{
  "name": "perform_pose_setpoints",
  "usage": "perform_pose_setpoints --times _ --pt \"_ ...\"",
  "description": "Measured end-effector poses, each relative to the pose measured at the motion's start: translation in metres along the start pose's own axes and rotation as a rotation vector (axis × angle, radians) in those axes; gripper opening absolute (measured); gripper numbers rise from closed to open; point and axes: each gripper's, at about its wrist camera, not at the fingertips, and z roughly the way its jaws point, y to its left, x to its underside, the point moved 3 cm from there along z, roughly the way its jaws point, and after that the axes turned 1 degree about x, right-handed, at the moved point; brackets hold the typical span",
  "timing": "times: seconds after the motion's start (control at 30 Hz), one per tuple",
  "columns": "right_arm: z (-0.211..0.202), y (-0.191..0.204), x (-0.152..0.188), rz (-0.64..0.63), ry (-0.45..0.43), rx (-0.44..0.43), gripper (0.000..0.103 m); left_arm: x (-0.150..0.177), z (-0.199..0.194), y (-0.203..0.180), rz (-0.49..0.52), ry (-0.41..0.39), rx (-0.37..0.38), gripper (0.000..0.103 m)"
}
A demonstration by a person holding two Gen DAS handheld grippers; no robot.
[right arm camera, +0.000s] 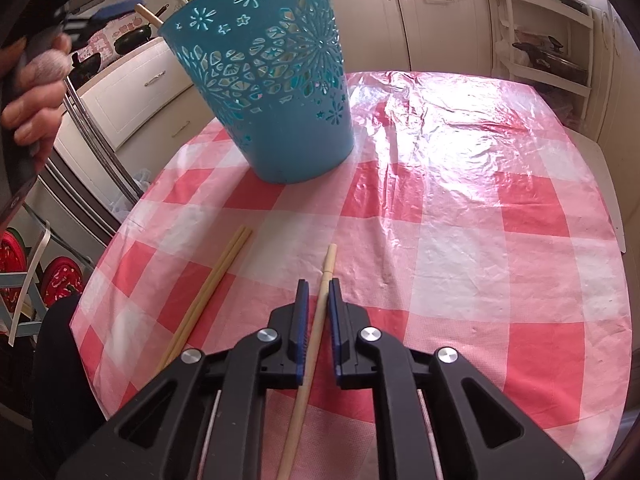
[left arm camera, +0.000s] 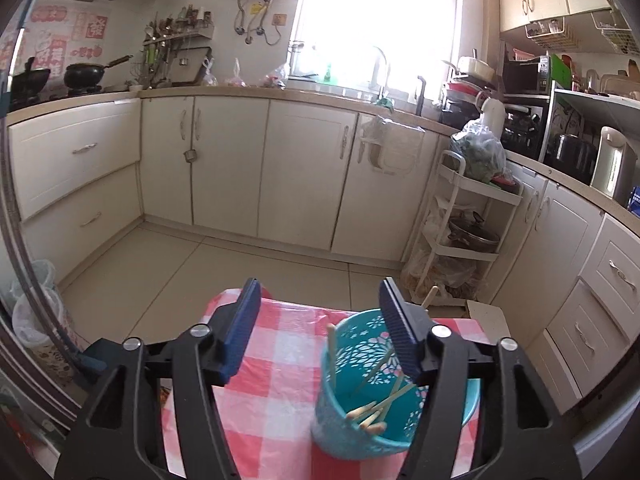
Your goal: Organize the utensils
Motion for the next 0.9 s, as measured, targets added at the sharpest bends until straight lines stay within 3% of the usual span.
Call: perform_pose_setpoints --times 0.17,0.4,0.53,0.57,0.73,0.9 --pt "-0.002 0.007 0.002 -0.038 0.001 0.031 0.016 0.039 -0.038 0.052 -0.043 0.019 -0.097 0.080" --pt "-0.006 0.020 0.011 -0.099 0.008 0.145 0.017 0.141 -0.002 0.085 -0.009 0.325 -0.163 0.081" --pt "-0.007 0.024 0.015 -0.137 0.020 0.190 0.015 0.163 0.019 0.073 0.036 0.404 -0.143 0.081" --pt "-0.006 0.026 0.014 -0.161 0.029 0.199 0.011 0.166 0.023 0.069 0.048 0.417 -0.135 0.081" --pt "-0.009 0.023 0.017 -0.121 0.046 0.156 0.006 0.183 0.037 0.062 0.073 0.474 -0.123 0.083" --pt "-0.023 0.013 0.017 0.044 0.030 -0.008 0.006 0.186 0.039 0.059 0.083 0.482 -0.103 0.085"
